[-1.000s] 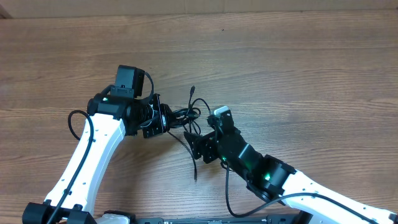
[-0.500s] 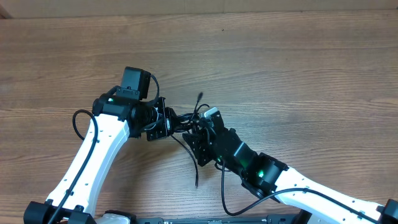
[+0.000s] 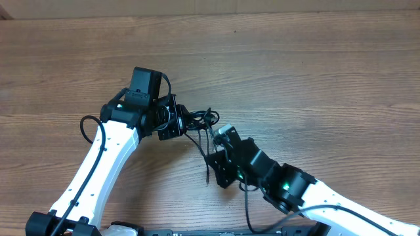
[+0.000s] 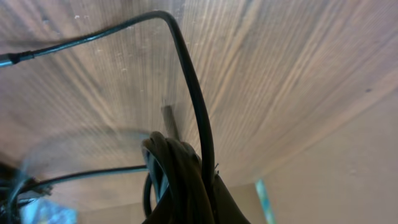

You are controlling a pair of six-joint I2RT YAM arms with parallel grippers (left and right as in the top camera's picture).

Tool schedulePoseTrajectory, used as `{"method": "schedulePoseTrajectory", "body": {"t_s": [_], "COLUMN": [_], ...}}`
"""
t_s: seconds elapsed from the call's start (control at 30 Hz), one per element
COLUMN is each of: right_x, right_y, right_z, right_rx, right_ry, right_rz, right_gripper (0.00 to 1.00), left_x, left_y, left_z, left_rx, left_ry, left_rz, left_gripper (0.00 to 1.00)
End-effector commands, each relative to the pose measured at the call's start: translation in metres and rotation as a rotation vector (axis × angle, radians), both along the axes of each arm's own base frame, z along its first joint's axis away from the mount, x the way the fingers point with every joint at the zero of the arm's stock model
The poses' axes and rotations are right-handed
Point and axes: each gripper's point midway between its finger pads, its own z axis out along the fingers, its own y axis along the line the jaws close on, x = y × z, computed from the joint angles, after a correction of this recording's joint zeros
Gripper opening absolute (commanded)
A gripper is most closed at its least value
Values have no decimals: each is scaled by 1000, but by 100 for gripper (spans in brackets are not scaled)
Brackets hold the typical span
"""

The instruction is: Untangle cables

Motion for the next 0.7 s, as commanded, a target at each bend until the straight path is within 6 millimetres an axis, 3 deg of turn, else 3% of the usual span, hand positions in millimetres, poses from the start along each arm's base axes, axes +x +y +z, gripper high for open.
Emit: {"method": "schedulePoseTrajectory", "body": {"t_s": [0.0,0.13,0.23,0.27,0.3,0.33,0.37,0.47,0.67], "right_x": [-22,-28,-24,-20,-16,-13,-10,1,33], "right_y": [-5,-20,-22,-20,-19,-17,-14,-4,-7], "right_z": [8,-2,-3,1,4,8,13,32,43], "right_rx": [2,-59,-69,-57,-46,-32,-11,61,65], "right_ry": [33,67,54,35,17,1,-16,-80,-203], "right_rz": [65,41,17,8,0,-6,-10,-23,-154], "right_gripper": [4,4,11,40,52,75,87,98,99], "left_x": [22,25,25,24,24,23,23,20,6], "left_y": [27,36,34,32,32,31,31,29,-2], "left_z": [10,9,10,10,10,10,10,10,24], "left_rx": [72,93,86,90,96,104,112,104,-76], "left_ry": [-76,-81,-87,-102,-113,-126,-137,-132,-121], "left_rz": [118,146,124,89,67,38,18,-6,-126], "left_gripper": [4,4,4,4,4,4,4,4,4]}}
